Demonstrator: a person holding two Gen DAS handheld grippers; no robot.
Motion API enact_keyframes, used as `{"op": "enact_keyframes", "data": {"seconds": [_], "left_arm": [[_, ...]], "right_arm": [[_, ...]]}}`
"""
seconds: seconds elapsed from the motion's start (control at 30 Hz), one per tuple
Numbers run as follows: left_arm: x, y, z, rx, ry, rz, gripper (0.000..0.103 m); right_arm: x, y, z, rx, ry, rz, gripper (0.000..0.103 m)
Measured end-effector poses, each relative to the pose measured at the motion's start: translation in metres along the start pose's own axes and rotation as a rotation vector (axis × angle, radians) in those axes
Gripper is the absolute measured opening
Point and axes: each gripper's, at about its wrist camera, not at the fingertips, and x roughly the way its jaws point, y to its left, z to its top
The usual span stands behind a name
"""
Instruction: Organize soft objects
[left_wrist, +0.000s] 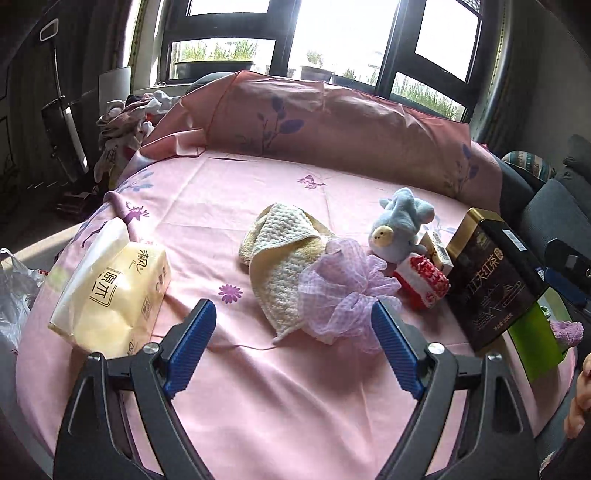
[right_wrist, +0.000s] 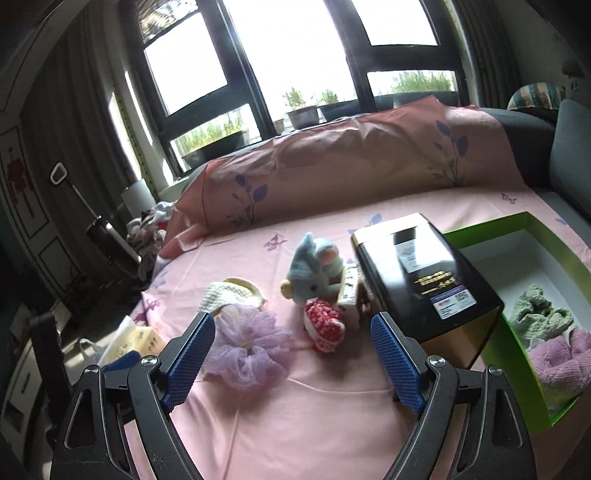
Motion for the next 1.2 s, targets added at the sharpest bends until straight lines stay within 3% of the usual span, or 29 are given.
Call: {"op": "enact_keyframes", "data": {"seconds": [0.1,0.23,0.4,0.53,0.7,0.77,0.83,1.2], "left_arm": [[0.014,0.015,-0.003,-0.008,0.062,0.059,0.086],[0.037,0.026,-0.011,-0.035,0.188,0.068,0.086],[0.054,0.031,-0.019,-0.033,0.266,0.120,0.086],[0.066,0.038,-0.025,-0.038,0.322,0.142,0.086],[0.075,0.041,-0.029,-0.029,0.352,0.160,0.086],[0.076,0.038,-0.030,-0.010,0.351,0.175,0.087],[0.076,0.037,-0.030,-0.007,0.349,0.178,0.087],[0.078,0.039,-0.032,-0.004,0.334,0.171,0.090]], "right_arm": [[0.017,0.016,-0.009,0.006,0.057,0.083,0.087],[0.050,0.030,-0.026,-0.033,0.156,-0.035,0.087],[0.093,0.031,-0.052,-0.050,0.285,-0.122,0.087],[0.118,0.030,-0.071,-0.114,0.327,-0.208,0.087],[0.132,0.031,-0.083,-0.197,0.320,-0.317,0.087],[0.130,0.030,-0.082,-0.197,0.319,-0.312,0.090],[0.132,0.024,-0.082,-0.175,0.330,-0.303,0.102],[0.135,0.024,-0.085,-0.174,0.338,-0.322,0.103]]}}
